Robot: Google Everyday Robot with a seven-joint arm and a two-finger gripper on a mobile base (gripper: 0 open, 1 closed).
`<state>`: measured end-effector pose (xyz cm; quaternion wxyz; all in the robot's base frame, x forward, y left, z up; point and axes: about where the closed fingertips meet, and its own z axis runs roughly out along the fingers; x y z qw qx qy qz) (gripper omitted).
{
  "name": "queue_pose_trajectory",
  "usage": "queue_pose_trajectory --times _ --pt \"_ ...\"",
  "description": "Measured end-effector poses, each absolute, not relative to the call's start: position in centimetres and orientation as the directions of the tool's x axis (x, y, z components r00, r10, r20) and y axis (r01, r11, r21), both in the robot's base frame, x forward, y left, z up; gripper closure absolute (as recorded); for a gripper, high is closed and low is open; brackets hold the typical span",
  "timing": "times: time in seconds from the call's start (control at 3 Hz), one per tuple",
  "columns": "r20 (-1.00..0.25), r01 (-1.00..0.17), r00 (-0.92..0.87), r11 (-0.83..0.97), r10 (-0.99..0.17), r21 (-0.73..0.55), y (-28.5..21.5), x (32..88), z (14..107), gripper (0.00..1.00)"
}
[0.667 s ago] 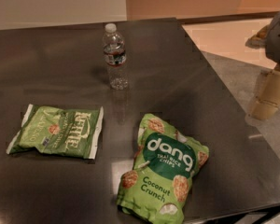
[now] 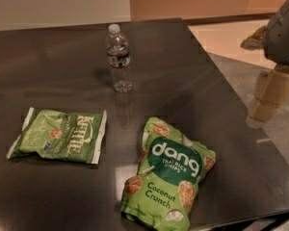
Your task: Move green rice chip bag near water bottle
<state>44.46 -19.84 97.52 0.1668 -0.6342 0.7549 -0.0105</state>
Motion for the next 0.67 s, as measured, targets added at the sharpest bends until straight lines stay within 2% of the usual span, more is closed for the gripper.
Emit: queue_pose_trajectory --times 0.67 --pt "-0.314 -0.975 0.183 -0.133 -0.932 -0.175 -13.3 43.3 95.1 0.0"
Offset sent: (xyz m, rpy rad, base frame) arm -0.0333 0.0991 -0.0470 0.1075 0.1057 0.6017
